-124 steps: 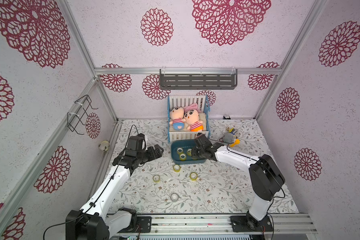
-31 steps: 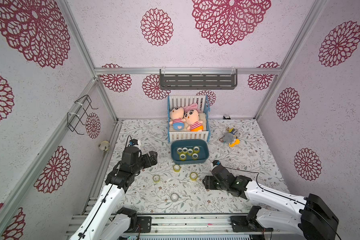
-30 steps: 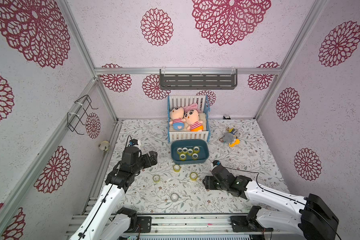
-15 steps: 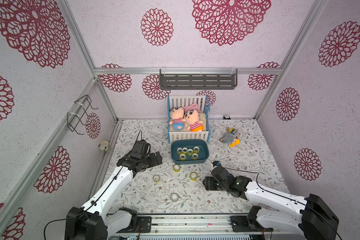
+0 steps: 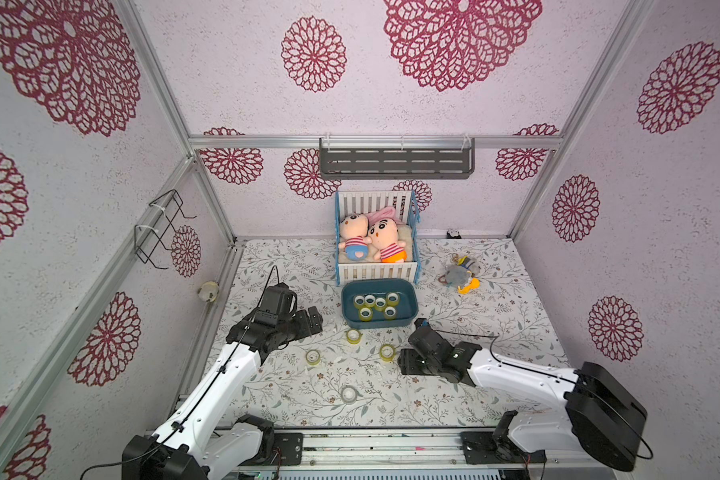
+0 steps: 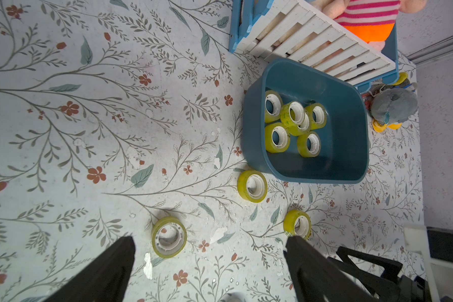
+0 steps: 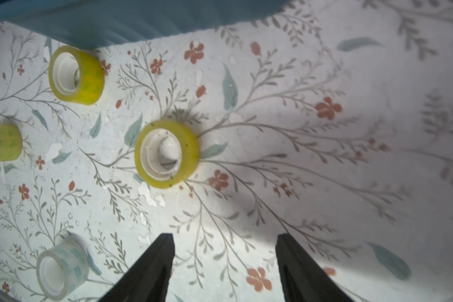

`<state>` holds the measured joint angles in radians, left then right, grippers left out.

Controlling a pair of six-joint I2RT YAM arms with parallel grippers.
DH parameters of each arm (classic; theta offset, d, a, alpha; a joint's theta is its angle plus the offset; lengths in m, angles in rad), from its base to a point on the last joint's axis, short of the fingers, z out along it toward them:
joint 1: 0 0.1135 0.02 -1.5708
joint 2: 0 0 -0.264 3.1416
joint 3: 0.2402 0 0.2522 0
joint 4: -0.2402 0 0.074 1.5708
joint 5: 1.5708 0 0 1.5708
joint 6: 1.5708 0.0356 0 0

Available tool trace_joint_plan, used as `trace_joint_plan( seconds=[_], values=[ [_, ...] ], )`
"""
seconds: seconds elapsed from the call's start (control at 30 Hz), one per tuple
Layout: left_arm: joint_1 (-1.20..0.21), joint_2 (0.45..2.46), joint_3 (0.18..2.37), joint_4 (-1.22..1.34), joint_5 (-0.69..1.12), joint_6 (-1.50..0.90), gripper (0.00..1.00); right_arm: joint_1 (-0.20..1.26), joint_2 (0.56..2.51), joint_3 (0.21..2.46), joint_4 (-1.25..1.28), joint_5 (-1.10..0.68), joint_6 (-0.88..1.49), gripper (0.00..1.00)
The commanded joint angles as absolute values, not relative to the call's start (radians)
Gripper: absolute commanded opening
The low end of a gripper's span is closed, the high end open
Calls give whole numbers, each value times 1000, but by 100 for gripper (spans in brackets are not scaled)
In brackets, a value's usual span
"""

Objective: Put the transparent tape into the storage box
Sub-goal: Pick up the tape at the center of the board.

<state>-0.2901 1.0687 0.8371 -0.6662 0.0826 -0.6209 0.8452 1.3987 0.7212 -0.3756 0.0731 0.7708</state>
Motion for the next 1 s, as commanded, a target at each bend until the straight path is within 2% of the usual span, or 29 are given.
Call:
trace_joint_plan(
  seconds=[0.0, 0.13, 0.6, 0.97],
  values=[
    [-295, 1035, 859, -661, 29, -589, 97, 854, 1449, 826, -337, 116, 765, 68],
    [-297, 1029, 864, -666, 39, -585, 97, 822, 1442, 822, -259, 85, 787, 69],
    [-299, 975, 856, -657, 21, -589, 97, 816, 1538, 828, -373, 142, 730, 69],
    [-298, 972, 854, -655, 20, -588, 97, 828, 1618, 828, -370, 163, 722, 69]
  ],
)
